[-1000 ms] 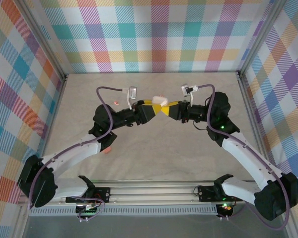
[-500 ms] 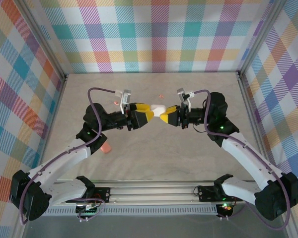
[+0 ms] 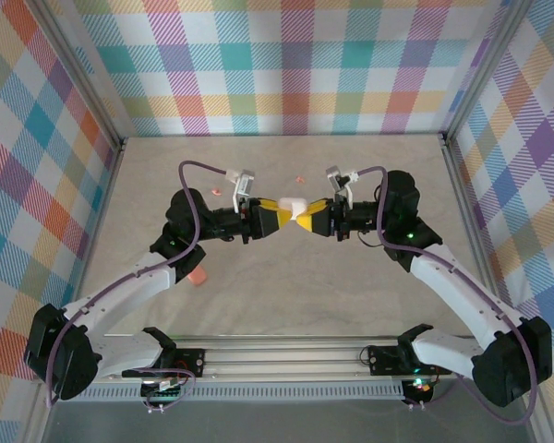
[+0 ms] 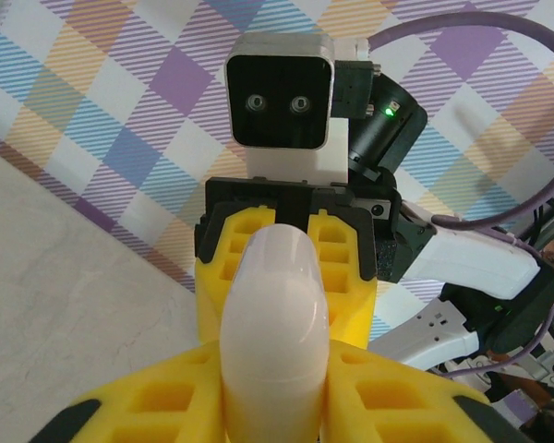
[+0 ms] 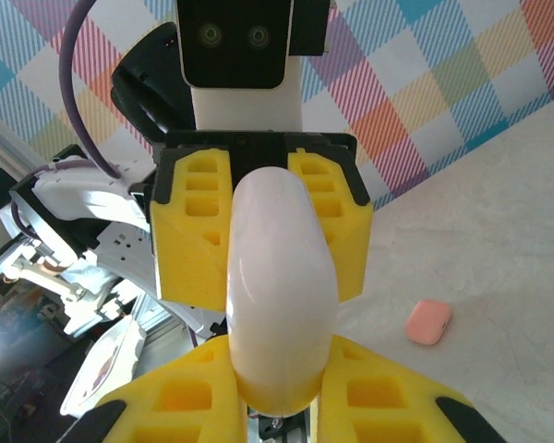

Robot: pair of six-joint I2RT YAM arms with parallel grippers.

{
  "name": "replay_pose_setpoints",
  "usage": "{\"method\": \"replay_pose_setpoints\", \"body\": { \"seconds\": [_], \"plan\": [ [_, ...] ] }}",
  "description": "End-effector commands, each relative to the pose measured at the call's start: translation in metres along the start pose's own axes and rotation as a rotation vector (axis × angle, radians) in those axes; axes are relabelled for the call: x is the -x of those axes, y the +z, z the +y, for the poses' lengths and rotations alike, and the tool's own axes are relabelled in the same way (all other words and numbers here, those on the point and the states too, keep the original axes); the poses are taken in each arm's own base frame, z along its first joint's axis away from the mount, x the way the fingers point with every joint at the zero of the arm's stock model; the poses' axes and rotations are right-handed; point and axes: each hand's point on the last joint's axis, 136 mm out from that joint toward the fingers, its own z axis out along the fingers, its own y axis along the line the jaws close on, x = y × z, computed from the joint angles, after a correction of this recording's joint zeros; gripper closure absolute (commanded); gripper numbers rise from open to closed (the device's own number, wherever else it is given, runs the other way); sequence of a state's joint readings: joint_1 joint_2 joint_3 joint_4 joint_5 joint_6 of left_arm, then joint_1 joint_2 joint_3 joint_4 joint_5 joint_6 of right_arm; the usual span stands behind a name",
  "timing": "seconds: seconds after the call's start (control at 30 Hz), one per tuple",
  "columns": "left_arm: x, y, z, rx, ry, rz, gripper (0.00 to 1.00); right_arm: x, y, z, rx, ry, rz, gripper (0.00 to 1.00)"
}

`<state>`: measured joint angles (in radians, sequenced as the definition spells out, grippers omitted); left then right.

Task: Insert the wireless bluetooth earbuds into the charging case

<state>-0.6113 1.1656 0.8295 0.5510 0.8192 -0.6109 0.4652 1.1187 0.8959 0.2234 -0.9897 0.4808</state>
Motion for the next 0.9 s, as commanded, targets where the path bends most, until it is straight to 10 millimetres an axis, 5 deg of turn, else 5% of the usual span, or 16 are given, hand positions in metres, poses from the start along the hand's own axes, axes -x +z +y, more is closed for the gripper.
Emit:
{"method": "replay_pose_setpoints", "body": {
  "seconds": [0.0,0.2,0.3,0.47,0.87],
  "plan": [
    [0.015,0.002,-0.021,-0.066,0.073,-0.018,0.81,0.003,0.001,0.001,0.01,-0.03,0.007,0.86],
    [0.008,-0.006,-0.006,0.042,0.11,-0.032,0.99,0.008,-0.003,-0.013,-0.119,0.003,-0.003,0.51],
    [0.0,-0.015,0.004,0.12,0.178,-0.037,1.0,0.015,-0.005,-0.01,-0.151,0.027,0.003,0.37],
    [-0.02,-0.031,0.013,0.229,0.339,0.042,1.0,0.014,-0.005,-0.007,-0.161,0.035,0.044,0.33],
    [-0.059,-0.073,0.014,0.351,0.599,0.206,1.0,-0.026,0.019,-0.016,-0.292,-0.304,0.304,0.31]
  ]
}}
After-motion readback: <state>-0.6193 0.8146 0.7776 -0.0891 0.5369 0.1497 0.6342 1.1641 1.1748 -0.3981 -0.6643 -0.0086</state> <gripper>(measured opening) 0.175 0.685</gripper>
